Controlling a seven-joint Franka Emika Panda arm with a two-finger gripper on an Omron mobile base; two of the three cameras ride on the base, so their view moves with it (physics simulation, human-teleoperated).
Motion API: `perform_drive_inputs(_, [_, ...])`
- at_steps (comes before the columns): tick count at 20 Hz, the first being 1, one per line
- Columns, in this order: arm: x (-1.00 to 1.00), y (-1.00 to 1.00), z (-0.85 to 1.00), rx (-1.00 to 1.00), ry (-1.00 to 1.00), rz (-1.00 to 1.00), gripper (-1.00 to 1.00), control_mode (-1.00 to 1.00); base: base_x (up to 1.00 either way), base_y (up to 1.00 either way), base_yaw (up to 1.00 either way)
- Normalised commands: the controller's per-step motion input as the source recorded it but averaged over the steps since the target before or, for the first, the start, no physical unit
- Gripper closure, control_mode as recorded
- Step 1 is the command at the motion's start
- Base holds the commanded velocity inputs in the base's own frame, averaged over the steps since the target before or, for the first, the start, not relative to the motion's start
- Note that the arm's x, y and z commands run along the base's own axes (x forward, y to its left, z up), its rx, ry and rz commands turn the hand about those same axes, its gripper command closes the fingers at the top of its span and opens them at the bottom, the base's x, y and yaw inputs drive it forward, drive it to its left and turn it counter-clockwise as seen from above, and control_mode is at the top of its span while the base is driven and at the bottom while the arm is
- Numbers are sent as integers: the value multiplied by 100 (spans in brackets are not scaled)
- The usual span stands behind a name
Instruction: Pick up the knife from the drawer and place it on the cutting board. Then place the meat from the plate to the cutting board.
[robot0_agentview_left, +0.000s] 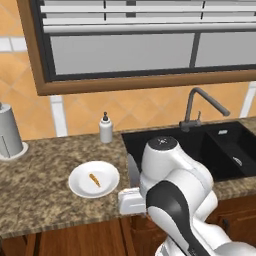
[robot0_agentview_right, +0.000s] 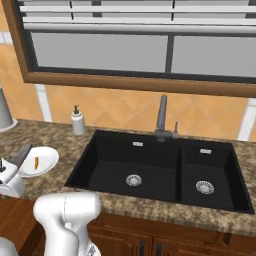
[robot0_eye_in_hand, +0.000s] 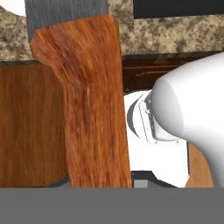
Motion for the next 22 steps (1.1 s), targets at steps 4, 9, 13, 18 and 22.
perform_drive_inputs(4, [0, 0, 0, 0, 0, 0, 100, 100, -28, -100, -12])
perform_drive_inputs(9, [0, 0, 0, 0, 0, 0, 100, 100, -43, -100, -10])
perform_drive_inputs(13, [0, 0, 0, 0, 0, 0, 100, 100, -52, -100, -12])
perform_drive_inputs(18, [0, 0, 0, 0, 0, 0, 100, 100, -11, -100, -12])
perform_drive_inputs(22, [0, 0, 0, 0, 0, 0, 100, 100, 7, -100, -8])
